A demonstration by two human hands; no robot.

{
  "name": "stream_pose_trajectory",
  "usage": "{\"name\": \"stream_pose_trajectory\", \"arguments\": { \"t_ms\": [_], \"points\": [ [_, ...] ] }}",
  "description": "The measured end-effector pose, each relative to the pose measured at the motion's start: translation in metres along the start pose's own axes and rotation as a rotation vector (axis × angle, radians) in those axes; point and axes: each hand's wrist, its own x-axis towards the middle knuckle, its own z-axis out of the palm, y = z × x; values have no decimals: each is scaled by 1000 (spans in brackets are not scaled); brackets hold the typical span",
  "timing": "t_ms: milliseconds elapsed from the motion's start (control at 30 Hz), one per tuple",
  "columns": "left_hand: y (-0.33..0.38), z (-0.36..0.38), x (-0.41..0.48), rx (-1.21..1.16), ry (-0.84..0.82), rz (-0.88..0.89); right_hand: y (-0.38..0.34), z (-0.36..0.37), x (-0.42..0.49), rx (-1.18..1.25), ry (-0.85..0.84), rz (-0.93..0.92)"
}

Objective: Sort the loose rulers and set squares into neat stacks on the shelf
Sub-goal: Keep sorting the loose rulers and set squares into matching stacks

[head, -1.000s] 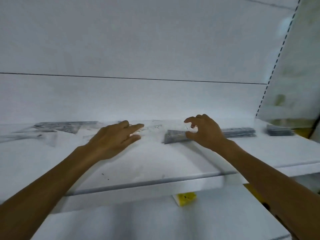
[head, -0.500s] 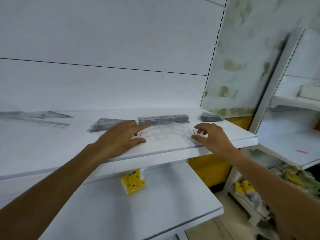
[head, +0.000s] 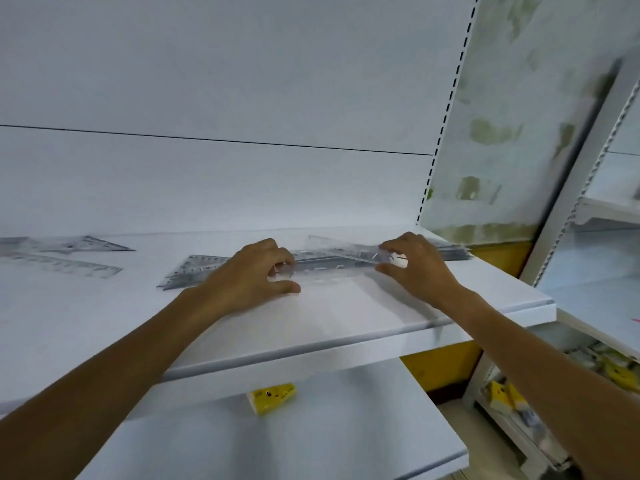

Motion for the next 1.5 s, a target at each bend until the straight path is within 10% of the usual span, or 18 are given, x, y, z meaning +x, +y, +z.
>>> {"name": "stream_pose_trajectory", "arguments": {
  "t_ms": [867, 1500],
  "points": [
    [51, 15, -36, 87, 136, -385, 27, 32, 85, 360, -344, -206],
    [37, -9, -21, -2, 244, -363, 32, 33, 61, 323, -127, -274]
  ]
}}
